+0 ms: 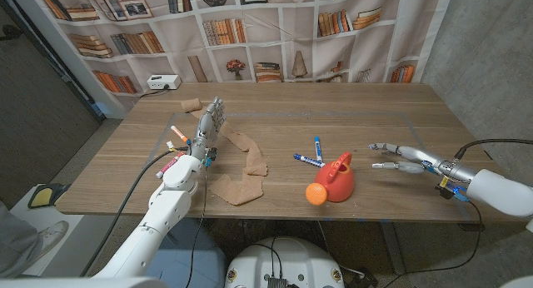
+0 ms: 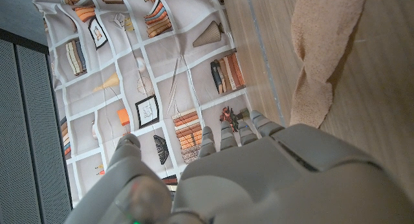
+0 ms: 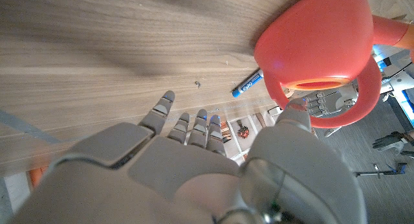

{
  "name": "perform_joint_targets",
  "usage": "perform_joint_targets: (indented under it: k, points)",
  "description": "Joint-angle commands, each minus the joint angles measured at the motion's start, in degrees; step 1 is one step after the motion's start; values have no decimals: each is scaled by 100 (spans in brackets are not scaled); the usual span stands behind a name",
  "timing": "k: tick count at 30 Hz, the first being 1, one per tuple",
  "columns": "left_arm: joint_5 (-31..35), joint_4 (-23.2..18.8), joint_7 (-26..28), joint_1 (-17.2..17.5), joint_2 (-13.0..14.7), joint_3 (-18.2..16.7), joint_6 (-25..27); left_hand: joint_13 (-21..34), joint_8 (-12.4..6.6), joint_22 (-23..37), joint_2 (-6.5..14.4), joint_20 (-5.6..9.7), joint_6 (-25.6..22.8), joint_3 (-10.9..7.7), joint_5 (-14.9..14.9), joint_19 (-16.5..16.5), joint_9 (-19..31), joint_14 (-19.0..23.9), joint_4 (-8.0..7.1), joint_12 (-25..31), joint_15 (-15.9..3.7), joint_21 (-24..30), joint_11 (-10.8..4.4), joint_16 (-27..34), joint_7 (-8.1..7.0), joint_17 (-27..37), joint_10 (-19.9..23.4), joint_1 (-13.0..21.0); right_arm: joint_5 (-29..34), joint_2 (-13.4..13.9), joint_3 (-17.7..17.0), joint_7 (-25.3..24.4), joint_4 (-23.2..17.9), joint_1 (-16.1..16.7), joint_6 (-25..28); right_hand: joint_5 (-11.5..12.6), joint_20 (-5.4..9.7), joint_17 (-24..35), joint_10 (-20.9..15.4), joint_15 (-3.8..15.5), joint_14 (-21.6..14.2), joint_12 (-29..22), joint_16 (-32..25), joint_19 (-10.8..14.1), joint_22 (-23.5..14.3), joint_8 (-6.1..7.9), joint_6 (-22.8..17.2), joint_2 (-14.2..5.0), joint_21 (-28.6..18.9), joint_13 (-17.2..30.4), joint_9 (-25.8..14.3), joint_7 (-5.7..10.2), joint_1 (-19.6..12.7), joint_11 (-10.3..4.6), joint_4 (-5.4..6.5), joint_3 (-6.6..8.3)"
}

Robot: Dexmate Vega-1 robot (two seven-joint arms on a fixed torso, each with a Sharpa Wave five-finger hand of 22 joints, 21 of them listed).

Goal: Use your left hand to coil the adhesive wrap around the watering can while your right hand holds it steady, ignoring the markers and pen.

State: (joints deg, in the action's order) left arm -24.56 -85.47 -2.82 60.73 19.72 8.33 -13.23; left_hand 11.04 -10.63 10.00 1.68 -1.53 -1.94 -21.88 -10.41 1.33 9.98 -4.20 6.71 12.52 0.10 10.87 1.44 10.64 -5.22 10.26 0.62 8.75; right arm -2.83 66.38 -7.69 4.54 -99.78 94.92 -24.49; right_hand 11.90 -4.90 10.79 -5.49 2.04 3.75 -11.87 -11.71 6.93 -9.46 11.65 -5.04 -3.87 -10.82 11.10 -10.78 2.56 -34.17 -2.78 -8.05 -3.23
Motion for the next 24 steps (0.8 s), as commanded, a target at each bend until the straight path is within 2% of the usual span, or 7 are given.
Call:
perform_joint_targets:
  k: [1,24]
  points:
    - [-45,-5,-32,30,23,-2,52,30,-8,12,32,-28,-21,-6,-6,-33,29,-27,32,7,32,25,18,-7,3,9,29,-17,-44,-164,1,-82,-75,123,59,50,-5,15,-24,326,-20,21,5,34,-16,-8,-17,23,7,28,-24,43,-48,-4,-2,34]
    - [-63,116,-99,-17,12,-24,69,31,-8,12,36,-26,-23,-3,-6,-38,29,-29,35,7,33,24,17,-5,6,9,34,-21,-288,-433,351,-289,-27,-1,-36,59,-19,14,-85,352,-45,4,-1,70,-15,8,-74,16,2,29,-25,53,-97,-16,-9,65]
